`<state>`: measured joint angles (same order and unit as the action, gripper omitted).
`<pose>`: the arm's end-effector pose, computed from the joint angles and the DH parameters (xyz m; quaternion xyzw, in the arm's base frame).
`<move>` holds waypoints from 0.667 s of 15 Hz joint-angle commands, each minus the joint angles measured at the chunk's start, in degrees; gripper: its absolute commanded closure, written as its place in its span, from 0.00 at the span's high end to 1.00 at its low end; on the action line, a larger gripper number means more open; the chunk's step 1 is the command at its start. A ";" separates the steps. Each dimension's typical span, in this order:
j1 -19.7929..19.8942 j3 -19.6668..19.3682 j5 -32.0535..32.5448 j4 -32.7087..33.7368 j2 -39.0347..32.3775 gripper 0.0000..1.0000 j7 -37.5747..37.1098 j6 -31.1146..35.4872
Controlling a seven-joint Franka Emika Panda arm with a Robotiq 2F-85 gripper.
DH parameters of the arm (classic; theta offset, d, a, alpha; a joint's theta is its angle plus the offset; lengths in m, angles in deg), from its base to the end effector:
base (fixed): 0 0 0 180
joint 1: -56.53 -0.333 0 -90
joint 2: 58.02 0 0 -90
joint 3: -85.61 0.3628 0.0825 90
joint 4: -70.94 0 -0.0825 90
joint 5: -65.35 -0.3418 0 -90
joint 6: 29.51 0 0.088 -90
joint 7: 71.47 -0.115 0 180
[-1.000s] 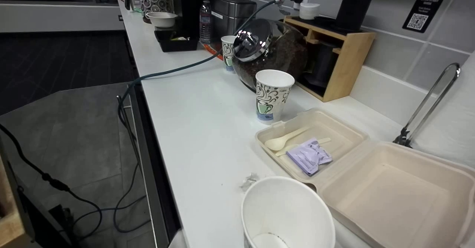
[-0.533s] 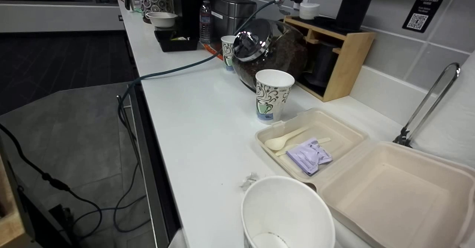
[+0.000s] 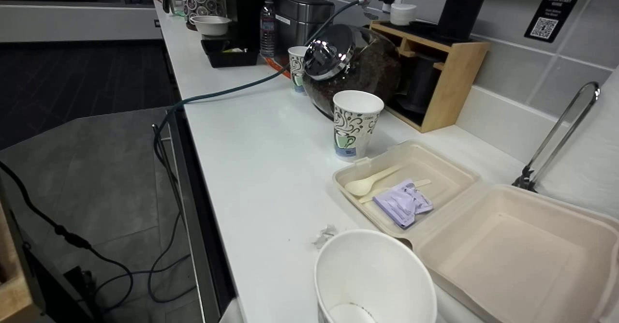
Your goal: Open the lid of the coffee maker
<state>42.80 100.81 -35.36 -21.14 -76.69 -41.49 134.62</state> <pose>0.6182 0.2506 0.5513 -0.7571 0.2382 -0.2743 0.5430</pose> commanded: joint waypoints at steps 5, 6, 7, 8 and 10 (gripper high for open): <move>-0.26 -0.40 -5.46 4.79 -3.73 1.00 6.50 0.87; -0.27 -0.40 -5.08 4.66 -3.87 1.00 6.22 0.88; -0.29 -0.37 -4.11 4.14 -3.70 1.00 5.31 0.79; -0.27 -0.36 -4.34 4.19 -3.76 1.00 5.58 0.75; -0.40 -0.37 -4.21 4.58 -4.24 1.00 5.52 0.97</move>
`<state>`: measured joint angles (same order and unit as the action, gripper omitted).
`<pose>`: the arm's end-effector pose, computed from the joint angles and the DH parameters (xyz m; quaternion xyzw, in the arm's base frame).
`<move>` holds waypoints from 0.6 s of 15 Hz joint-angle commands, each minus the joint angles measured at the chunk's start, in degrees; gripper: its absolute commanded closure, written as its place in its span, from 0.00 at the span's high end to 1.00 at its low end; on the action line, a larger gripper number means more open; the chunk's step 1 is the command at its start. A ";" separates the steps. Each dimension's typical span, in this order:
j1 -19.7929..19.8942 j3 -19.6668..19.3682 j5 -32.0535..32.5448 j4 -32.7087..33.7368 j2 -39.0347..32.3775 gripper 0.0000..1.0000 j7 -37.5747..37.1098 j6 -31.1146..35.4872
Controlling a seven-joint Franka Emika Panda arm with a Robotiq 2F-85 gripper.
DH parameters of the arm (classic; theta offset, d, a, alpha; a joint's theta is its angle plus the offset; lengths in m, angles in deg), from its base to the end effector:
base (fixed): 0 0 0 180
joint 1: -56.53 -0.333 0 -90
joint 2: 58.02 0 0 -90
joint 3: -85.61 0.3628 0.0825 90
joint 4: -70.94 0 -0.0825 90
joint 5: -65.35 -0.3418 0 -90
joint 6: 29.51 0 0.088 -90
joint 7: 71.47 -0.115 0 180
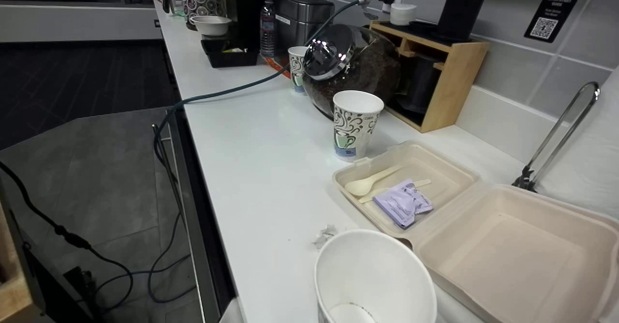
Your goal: Open the lid of the coffee maker
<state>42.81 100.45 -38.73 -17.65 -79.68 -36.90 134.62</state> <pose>0.6354 0.2507 0.5421 -0.7494 0.2351 -0.2883 0.5478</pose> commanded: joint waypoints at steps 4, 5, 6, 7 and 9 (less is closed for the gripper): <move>-0.74 0.03 0.17 1.04 -1.93 1.00 0.03 1.14; -0.73 0.04 -0.71 1.71 -2.33 1.00 0.94 0.94; -0.73 0.03 -1.71 2.62 -2.80 1.00 1.93 0.88; -0.78 0.00 -2.10 3.40 -3.14 1.00 2.34 0.99; -0.73 0.02 -2.60 4.87 -3.40 1.00 3.09 0.91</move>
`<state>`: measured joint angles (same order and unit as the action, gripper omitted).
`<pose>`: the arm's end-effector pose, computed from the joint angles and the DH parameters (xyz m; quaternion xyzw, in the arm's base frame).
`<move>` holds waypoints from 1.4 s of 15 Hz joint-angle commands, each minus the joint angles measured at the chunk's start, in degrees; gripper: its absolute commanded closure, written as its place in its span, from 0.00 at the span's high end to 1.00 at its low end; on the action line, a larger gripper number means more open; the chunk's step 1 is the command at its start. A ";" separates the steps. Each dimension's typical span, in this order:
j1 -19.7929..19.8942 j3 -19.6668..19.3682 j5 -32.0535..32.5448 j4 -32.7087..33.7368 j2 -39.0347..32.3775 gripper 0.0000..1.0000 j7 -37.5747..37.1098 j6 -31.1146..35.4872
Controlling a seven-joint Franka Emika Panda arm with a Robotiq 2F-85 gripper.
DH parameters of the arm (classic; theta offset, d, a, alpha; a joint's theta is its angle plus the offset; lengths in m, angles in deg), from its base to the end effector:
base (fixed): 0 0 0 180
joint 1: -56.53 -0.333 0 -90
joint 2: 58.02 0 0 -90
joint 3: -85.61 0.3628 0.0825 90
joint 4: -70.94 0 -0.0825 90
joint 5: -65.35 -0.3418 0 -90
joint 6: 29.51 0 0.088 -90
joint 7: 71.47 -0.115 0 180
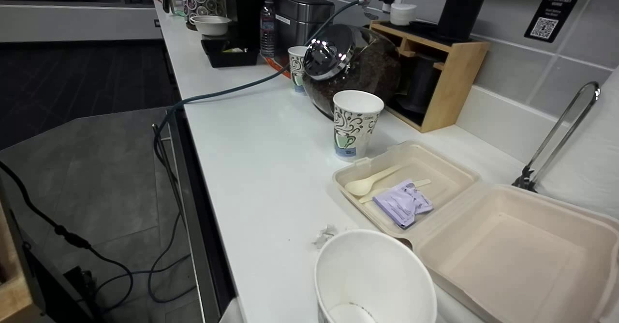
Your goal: Open the lid of the coffee maker
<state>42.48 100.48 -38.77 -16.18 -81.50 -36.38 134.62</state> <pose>0.6428 0.2563 0.5324 -0.7507 0.2334 -0.2861 0.5478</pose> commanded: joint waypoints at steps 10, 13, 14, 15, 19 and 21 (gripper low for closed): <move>-1.01 -2.30 -18.98 17.35 -5.06 1.00 19.75 1.54; -1.92 -3.98 -22.13 23.77 -8.67 1.00 26.16 2.36; -2.00 -4.29 -22.74 24.49 -9.31 1.00 27.57 2.26; -2.04 -4.46 -23.30 24.92 -9.77 1.00 28.69 2.19; -0.46 -1.94 -19.21 12.15 -2.28 1.00 25.31 -0.30; 0.35 0.01 -17.06 5.91 3.28 1.00 24.12 -0.04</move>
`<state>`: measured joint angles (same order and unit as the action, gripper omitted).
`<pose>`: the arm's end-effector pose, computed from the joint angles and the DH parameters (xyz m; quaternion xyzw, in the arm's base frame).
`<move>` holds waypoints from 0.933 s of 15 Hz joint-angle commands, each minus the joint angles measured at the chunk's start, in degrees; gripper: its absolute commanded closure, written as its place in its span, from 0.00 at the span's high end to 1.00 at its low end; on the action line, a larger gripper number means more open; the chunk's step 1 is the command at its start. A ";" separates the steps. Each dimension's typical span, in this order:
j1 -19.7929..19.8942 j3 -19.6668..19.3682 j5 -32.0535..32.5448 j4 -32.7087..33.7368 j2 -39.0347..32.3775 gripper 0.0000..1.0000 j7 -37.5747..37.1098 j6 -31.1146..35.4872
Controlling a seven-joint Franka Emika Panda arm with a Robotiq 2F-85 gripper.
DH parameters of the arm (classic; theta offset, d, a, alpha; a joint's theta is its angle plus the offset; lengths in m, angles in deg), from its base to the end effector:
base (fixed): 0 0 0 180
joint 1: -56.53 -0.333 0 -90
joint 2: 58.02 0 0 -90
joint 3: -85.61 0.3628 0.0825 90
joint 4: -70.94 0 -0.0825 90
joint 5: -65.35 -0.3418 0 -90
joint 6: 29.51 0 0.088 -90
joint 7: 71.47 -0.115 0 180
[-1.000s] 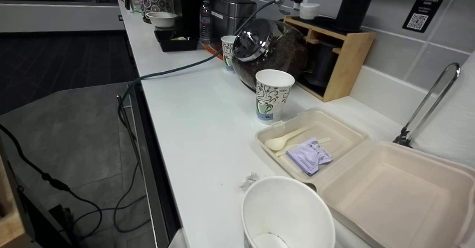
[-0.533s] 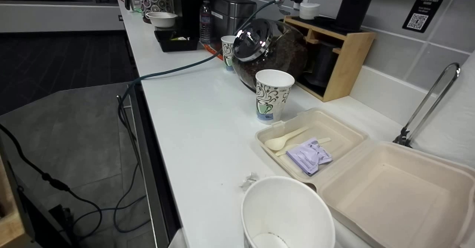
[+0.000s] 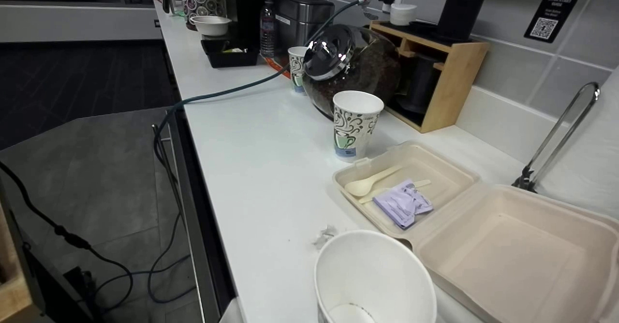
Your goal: Open the lid of the coffee maker
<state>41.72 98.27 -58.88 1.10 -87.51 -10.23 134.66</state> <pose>0.6848 0.2526 0.5841 -0.6708 0.1872 -0.4178 0.5835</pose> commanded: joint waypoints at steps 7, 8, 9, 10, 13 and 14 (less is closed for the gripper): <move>1.11 6.29 16.06 -29.46 25.22 1.00 -8.16 22.79; 1.31 7.32 15.19 -32.37 27.19 1.00 -7.98 26.36; 1.50 8.34 12.89 -35.30 29.06 1.00 -6.96 29.51; 1.67 8.94 9.22 -38.37 31.25 1.00 -5.22 32.20; 0.11 8.65 -5.30 -47.70 38.29 1.00 0.95 38.57; -1.95 7.32 -9.87 -50.03 39.67 1.00 2.26 39.74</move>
<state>42.10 107.10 -57.72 -39.07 -55.21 -12.13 172.25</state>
